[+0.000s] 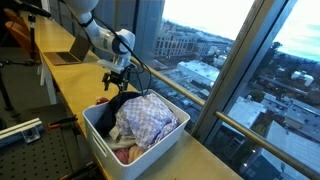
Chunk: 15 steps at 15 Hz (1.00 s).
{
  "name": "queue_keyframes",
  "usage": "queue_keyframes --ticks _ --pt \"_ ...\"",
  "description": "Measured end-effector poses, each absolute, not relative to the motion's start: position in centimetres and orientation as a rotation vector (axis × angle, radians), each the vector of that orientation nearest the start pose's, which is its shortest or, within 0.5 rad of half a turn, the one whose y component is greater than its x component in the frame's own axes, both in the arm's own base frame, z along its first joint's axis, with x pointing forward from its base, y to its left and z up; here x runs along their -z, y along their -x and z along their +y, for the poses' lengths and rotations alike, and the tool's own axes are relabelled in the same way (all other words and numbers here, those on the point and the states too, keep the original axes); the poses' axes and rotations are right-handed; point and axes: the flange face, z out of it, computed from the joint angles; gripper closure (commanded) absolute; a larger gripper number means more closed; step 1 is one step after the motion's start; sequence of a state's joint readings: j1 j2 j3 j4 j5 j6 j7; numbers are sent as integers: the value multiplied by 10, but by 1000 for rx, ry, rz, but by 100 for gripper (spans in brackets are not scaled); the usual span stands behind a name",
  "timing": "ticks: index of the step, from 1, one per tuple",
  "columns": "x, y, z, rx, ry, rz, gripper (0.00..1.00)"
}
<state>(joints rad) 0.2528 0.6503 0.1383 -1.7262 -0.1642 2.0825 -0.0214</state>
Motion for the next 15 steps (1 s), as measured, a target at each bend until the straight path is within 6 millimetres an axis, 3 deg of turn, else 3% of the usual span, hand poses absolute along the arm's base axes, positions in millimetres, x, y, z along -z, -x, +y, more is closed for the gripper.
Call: queue_keyframes --ticks 15 --pt "-125 -573 251 -580 3109 -800 0"
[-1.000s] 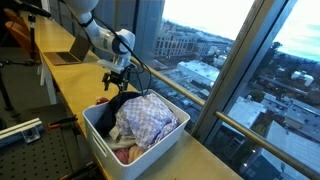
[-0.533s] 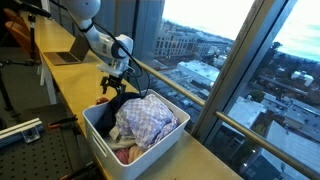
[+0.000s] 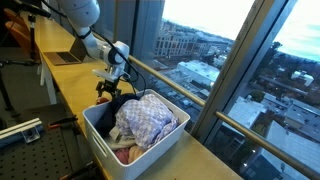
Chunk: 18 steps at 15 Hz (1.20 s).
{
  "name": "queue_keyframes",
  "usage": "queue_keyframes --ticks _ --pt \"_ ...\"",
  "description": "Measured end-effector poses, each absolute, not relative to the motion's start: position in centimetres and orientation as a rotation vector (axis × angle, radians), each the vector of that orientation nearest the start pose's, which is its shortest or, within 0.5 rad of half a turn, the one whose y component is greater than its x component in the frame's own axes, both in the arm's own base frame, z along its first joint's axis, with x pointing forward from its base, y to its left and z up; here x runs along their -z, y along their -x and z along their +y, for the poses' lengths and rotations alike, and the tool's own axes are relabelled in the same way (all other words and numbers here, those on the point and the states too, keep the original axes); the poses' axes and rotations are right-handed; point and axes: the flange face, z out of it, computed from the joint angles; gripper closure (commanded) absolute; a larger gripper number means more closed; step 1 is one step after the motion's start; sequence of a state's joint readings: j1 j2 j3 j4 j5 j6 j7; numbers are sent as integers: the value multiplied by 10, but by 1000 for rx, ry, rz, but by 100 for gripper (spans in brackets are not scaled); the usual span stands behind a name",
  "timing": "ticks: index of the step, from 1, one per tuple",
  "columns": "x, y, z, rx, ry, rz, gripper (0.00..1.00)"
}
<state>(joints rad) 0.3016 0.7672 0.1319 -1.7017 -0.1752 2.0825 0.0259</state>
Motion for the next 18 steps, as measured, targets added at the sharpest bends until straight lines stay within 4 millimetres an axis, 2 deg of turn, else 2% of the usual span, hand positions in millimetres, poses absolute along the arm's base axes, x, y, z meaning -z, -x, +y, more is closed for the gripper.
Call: queue_keyframes --ticks 1,2,3,7,11,13,15,18 --pt "-121 -571 250 -593 3111 -795 0" --pt "-116 -570 249 -604 3113 -792 25" --pt "-111 -569 247 -617 3115 -788 28" --pt "-98 -567 238 -650 3126 -788 58" --pt "-105 -572 245 -616 3136 -811 87" --pt "-120 -578 257 -560 3142 -840 99" --pt "-147 -586 272 -478 3151 -871 98" --pt "-208 -601 278 -315 3181 -896 97"
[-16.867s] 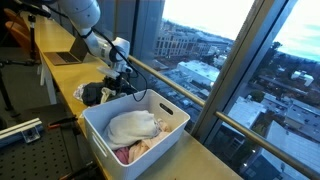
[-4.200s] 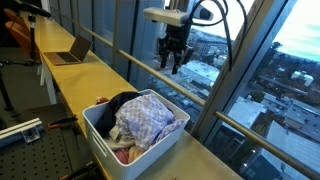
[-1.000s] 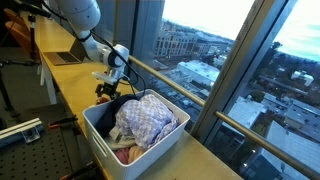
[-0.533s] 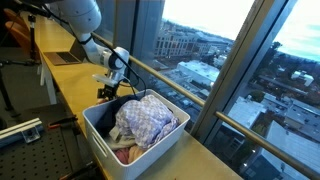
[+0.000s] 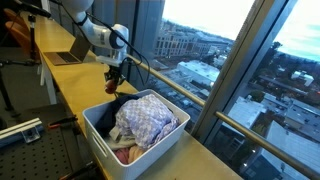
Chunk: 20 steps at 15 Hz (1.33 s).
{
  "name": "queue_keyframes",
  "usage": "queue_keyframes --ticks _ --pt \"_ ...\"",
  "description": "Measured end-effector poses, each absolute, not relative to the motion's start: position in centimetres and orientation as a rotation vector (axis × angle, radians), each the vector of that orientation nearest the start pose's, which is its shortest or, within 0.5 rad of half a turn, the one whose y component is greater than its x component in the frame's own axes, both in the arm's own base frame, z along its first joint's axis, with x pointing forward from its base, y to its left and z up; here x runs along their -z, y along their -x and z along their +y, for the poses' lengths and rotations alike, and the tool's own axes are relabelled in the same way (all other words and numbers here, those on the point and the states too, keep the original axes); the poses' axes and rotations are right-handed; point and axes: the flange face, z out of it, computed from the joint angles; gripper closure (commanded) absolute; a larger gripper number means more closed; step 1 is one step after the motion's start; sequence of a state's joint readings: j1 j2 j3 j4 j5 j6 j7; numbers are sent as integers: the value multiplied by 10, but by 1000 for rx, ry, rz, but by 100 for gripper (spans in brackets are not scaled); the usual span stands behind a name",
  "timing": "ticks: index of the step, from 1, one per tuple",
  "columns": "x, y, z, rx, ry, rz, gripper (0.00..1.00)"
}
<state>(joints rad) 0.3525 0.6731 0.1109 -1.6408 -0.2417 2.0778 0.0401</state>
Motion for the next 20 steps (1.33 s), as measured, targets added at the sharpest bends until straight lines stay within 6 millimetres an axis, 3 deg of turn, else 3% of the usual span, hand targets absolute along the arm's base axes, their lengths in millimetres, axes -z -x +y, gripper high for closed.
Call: queue_keyframes --ticks 3,7,9,11,14,20 --pt "-281 -620 255 -137 3243 -855 97" --pt "-369 -639 183 54 3323 -681 97" --pt "-403 -639 139 112 3353 -570 97" --pt "-419 -634 101 122 3373 -475 97" --pt "-403 -619 64 46 3388 -392 97" --pt "-288 -582 37 -200 3379 -307 97"
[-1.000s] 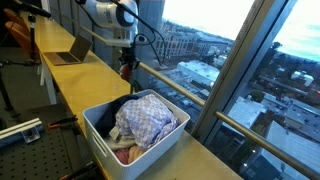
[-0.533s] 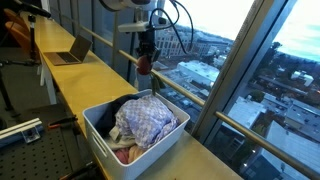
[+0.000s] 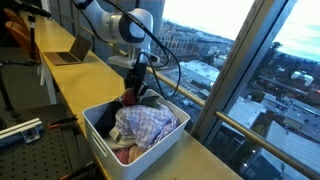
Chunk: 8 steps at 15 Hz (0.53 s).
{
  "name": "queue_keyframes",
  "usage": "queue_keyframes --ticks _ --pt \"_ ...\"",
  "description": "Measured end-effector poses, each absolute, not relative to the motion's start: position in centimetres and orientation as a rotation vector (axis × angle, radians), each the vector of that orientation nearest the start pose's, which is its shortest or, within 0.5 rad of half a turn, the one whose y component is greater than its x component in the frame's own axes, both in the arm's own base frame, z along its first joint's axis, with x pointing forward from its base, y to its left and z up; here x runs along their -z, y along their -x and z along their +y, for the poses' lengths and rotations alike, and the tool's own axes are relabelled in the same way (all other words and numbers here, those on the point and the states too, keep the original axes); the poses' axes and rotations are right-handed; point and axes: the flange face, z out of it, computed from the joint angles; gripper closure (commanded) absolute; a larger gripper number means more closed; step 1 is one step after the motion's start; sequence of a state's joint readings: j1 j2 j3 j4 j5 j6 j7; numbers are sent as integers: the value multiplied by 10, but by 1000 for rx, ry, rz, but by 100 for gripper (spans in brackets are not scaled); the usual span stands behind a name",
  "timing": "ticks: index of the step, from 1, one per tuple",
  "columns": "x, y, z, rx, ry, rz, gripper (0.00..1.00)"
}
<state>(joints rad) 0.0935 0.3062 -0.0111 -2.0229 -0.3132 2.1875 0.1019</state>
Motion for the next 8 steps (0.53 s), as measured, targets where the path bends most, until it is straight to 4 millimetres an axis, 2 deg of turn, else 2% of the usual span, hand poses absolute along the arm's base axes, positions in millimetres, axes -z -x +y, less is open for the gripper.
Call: queue_keyframes --ticks 4,6,7,8 --pt "-224 -567 1 -339 3383 -240 97" --pt "-207 -565 -5 -367 3415 -233 97" --pt "-206 -565 -2 -367 3428 -237 62" --pt "-206 -565 3 -362 3431 -244 61"
